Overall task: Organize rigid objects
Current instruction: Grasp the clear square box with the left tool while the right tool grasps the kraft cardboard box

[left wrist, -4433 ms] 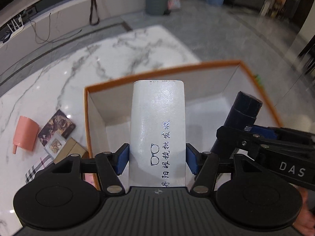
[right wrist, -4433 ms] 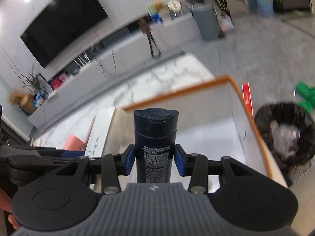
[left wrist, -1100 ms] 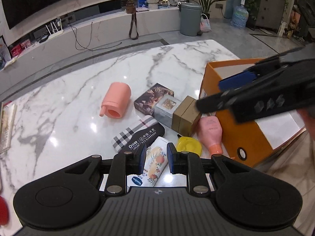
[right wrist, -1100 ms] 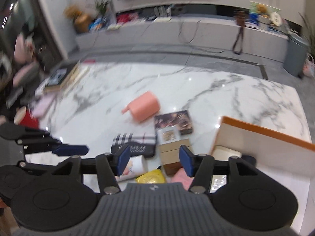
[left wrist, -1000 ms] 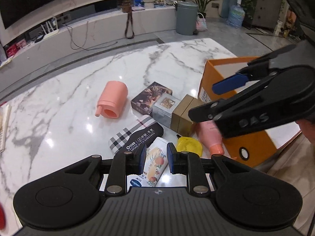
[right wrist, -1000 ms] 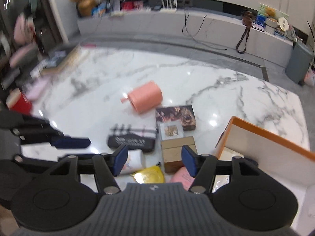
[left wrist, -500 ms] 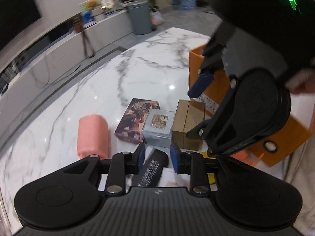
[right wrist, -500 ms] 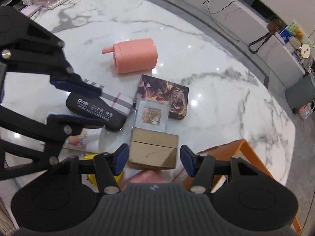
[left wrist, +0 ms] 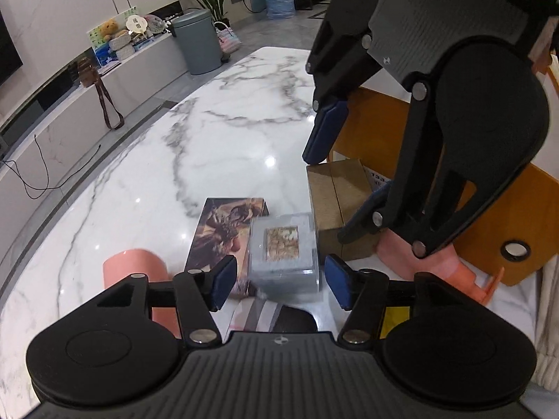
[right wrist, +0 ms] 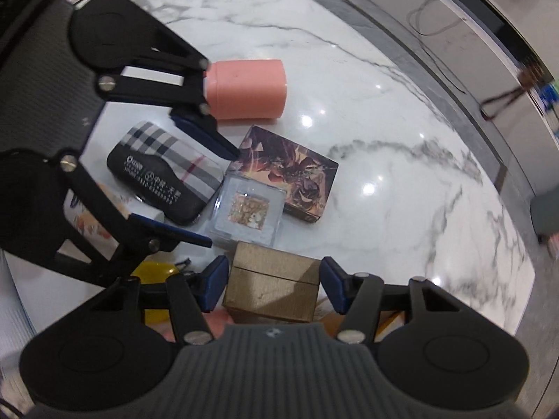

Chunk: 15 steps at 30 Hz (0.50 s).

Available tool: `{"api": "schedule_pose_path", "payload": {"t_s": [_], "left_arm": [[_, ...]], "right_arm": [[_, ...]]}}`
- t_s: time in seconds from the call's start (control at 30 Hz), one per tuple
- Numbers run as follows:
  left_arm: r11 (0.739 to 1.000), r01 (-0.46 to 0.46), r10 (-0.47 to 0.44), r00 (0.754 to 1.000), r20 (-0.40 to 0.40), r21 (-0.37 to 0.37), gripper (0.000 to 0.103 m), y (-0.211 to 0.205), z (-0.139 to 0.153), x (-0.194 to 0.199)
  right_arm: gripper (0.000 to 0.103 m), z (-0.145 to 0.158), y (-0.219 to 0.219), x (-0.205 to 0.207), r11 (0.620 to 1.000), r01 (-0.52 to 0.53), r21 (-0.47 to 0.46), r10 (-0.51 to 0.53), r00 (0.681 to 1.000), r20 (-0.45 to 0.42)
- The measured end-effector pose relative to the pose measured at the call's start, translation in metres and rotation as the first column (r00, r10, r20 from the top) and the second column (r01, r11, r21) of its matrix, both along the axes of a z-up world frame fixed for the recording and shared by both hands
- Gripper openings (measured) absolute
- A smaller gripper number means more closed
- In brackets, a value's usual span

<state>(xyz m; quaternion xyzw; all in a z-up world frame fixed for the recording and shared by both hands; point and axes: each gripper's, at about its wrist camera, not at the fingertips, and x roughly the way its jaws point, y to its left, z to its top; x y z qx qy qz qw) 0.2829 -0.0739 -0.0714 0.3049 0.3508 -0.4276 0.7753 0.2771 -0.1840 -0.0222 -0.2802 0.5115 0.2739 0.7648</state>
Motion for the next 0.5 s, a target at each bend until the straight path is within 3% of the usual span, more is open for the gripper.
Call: {"api": "schedule_pose_path", "payload": {"t_s": [0.1,0.23,0.5], "left_arm": [[1.000,-0.021,0.021,1.000,-0.003,-0.010,0.067,-0.006,-0.005,0.003],[0.998,-0.056,0.055,0.998,-0.021,-0.023,0.054,-0.005,-0.007,0.001],[0.979,-0.201,0.199,0.975,-0.095,-0.009,0.053,0.026,0.004,-0.020]], "right_arm": [[0.061,-0.002,-0.002,0.004,1.000,-0.013,-0.012,0.013,1.000,-0.014],[0.063,-0.007,0.001,0.009,1.000,0.001,-0.026,-0.002,0.999,-0.033],[0.061,-0.004,0.008,-0.003,1.000,-0.009,0.006,0.009,1.000,0.002]]}}
